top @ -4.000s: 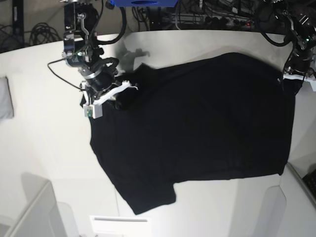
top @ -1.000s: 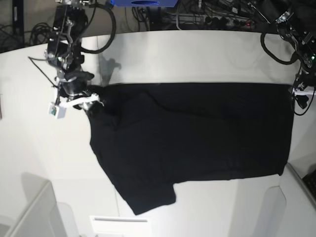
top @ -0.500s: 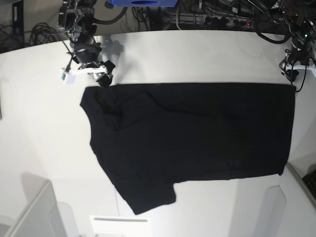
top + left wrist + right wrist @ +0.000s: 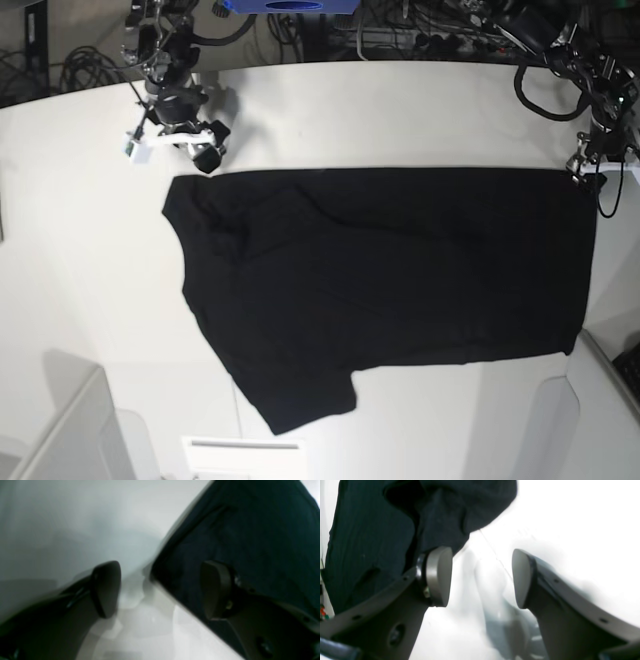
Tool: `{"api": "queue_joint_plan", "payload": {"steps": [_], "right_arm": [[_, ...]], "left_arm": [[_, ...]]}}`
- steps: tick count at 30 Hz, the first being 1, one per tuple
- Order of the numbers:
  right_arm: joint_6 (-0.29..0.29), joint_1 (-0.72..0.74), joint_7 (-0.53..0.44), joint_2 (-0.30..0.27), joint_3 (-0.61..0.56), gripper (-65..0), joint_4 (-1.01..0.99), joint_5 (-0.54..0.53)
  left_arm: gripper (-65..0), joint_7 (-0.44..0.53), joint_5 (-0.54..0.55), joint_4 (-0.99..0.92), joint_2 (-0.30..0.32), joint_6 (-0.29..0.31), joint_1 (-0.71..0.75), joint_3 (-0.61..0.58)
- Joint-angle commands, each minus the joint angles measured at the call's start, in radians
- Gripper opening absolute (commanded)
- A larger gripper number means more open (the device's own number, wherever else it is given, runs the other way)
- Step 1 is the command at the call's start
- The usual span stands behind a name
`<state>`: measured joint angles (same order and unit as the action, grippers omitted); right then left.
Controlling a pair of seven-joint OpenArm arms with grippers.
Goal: Fold the T-shirt properly
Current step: 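Drag the shirt by both shoulder edges toward the robot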
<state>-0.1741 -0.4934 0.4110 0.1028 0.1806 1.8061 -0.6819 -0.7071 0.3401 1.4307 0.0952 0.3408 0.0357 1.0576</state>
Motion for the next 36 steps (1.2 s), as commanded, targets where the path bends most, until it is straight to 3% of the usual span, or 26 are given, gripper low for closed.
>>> {"api": "queue_joint_plan", "payload": {"steps": [1, 15, 17, 21, 24, 27, 31, 36], "right_arm": [[0.017, 0.014, -0.028, 0.001, 0.003, -29.0, 0.008, -0.009], [0.017, 0.104, -0.045, 0.001, 0.055, -29.3, -0.088, -0.011], [0.017, 0.120, -0.047, -0.001, 0.066, -29.4, -0.098, -0.011], [0.018, 0.137, -0.047, -0.001, 0.081, -29.6, -0.118, -0.011], [0.018, 0.140, -0.047, -0.004, 0.076, -29.6, -0.119, -0.011], [0.020, 0.143, -0.050, -0.004, 0.079, -32.6, -0.124, -0.011], [0.020, 0.164, -0.050, -0.008, 0.079, -45.6, -0.153, -0.011], [0.021, 0.180, -0.050, -0.008, 0.079, -49.5, -0.156, -0.009]], "left_arm": [[-17.1, 0.019, 0.011, 0.006, 0.016, 0.002, -0.006, -0.012], [-17.4, 0.020, 0.011, -0.146, 0.064, 0.002, -0.036, -0.040], [-21.4, 0.020, 0.011, -0.146, 0.064, 0.002, -0.038, -0.040], [-42.9, 0.020, 0.011, -0.147, 0.064, 0.002, -0.050, -0.040], [-55.3, 0.020, 0.011, -0.147, 0.064, 0.002, -0.056, -0.040], [-58.1, 0.020, 0.011, -0.147, 0.065, 0.002, -0.067, -0.040], [-58.7, 0.020, 0.011, -0.147, 0.065, 0.002, -0.070, -0.040], [-59.2, 0.020, 0.009, -0.147, 0.065, 0.002, -0.069, -0.040]]}}
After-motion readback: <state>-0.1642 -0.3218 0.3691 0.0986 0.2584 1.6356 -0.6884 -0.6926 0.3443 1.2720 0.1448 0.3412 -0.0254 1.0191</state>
